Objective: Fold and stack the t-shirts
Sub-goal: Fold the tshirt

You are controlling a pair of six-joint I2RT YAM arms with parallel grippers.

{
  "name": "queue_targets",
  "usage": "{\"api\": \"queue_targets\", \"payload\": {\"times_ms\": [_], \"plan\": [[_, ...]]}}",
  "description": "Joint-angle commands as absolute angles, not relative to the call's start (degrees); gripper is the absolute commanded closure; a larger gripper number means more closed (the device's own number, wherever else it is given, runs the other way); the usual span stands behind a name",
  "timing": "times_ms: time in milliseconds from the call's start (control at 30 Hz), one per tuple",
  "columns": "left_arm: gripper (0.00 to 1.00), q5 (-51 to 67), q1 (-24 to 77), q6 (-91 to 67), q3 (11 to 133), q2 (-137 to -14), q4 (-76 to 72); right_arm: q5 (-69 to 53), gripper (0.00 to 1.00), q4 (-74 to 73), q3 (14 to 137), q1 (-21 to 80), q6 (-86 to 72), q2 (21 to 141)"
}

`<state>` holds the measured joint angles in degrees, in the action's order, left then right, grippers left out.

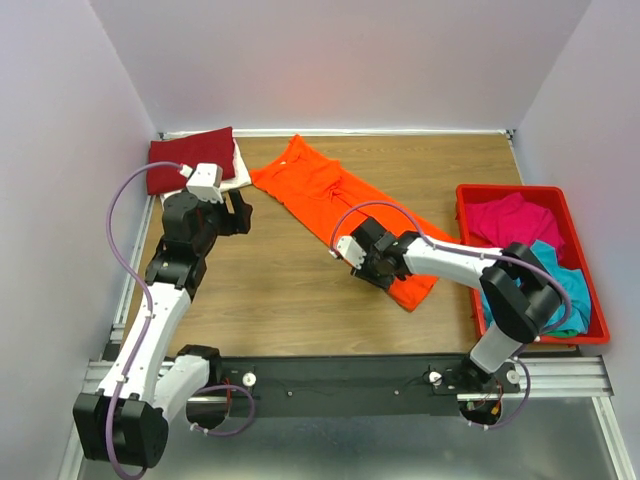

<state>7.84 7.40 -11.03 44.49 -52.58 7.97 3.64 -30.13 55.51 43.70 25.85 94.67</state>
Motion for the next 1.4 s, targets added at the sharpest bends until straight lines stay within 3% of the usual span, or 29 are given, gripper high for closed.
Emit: {"api": "queue_targets", "payload": {"times_ms": [0,167,400,433,467,667,767,967,1133,1367], "plan": [[0.20,9.49,6.94,-11.95,43.16,-50.80,9.14,8.26,0.71,-28.91,53.62,45.26,24.61,96.50],[0.19,10.72,6.94,-13.18,42.72,-48.61,9.23,1.08,0.95,-33.12,53.70,48.59,24.70,96.42],[0.19,12.04,6.94,-14.24,42.72,-47.37,9.49,-13.70,0.96,-38.14,59.49,57.74,24.35,100.18],[0.20,12.13,6.94,-14.50,42.63,-47.20,9.41,-15.28,0.94,-38.32,62.29,58.88,24.35,101.33],[0.19,12.74,6.94,-14.68,42.45,-47.28,9.23,-16.51,0.83,-38.84,63.88,59.41,24.26,102.38],[0.16,14.50,6.33,-14.94,43.06,-49.74,9.32,-20.22,0.44,-44.38,77.85,58.46,26.10,105.22],[0.16,17.82,4.66,-14.68,43.68,-53.33,8.44,-22.14,0.37,-44.56,80.50,51.46,25.67,102.49],[0.17,27.67,2.81,-16.34,46.31,-63.43,4.49,-28.73,0.37,-42.55,89.98,31.34,21.46,106.16],[0.22,31.99,2.81,-16.26,49.39,-70.22,4.48,-35.14,0.38,-37.36,105.07,19.18,5.24,120.62],[0.23,31.82,2.81,-15.91,49.92,-74.79,4.04,-34.45,0.39,-34.01,122.24,16.52,-7.64,138.66]]}}
